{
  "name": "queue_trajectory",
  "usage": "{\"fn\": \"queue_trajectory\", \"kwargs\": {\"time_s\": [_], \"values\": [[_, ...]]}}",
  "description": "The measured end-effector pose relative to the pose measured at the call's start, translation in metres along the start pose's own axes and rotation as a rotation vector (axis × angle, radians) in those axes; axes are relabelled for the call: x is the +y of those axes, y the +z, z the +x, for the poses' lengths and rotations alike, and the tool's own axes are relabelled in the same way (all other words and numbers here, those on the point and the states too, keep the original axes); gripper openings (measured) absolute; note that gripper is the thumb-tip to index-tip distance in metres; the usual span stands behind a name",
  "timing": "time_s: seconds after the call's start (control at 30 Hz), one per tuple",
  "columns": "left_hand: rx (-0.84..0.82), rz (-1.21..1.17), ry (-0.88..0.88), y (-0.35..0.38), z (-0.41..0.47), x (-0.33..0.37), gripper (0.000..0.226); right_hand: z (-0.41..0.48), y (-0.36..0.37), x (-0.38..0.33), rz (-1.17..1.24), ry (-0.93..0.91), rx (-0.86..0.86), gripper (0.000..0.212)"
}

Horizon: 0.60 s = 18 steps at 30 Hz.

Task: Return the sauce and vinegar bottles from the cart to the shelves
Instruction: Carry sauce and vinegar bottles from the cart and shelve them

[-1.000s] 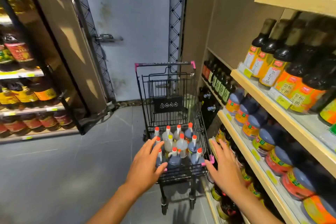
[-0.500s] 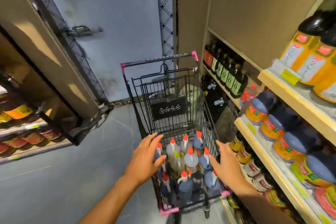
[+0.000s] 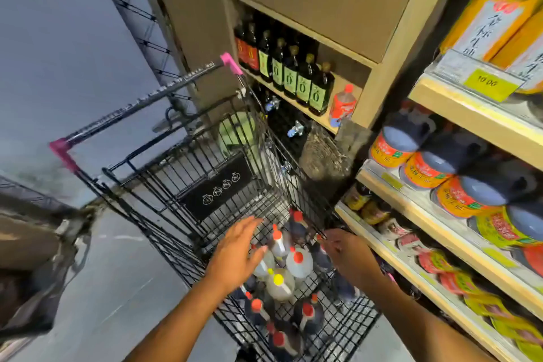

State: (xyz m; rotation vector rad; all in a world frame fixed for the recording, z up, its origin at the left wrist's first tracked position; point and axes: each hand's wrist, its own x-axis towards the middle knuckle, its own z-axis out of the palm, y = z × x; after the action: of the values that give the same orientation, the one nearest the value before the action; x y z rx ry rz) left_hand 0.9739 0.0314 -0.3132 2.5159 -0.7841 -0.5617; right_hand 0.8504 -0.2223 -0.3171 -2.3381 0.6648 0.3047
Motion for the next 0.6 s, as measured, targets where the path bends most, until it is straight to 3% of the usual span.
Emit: {"fn": "queue_trajectory", "kwargs": {"time_s": [0.27,0.33,0.47,0.53,0.6], "values": [[-0.227,0.034,0.107,0.014,0.081,-0.049,0.067,0.062,0.048,-0.001,0.013,0.165,0.073,0.019],[-0.268,0.002,0.117,0.017,0.09,-0.058,0.065,0.08,0.061,-0.007,-0.001,0.159,0.063,0.01],[-0.305,-0.089,0.084,0.025,0.102,-0.075,0.06,0.115,0.085,-0.025,0.081,0.159,0.083,0.018],[-0.304,-0.076,0.076,0.03,0.108,-0.083,0.059,0.131,0.098,-0.023,0.026,0.156,0.032,0.009],[-0.321,-0.077,0.052,0.033,0.115,-0.091,0.058,0.142,0.108,-0.02,-0.12,0.111,-0.016,0.014]]}}
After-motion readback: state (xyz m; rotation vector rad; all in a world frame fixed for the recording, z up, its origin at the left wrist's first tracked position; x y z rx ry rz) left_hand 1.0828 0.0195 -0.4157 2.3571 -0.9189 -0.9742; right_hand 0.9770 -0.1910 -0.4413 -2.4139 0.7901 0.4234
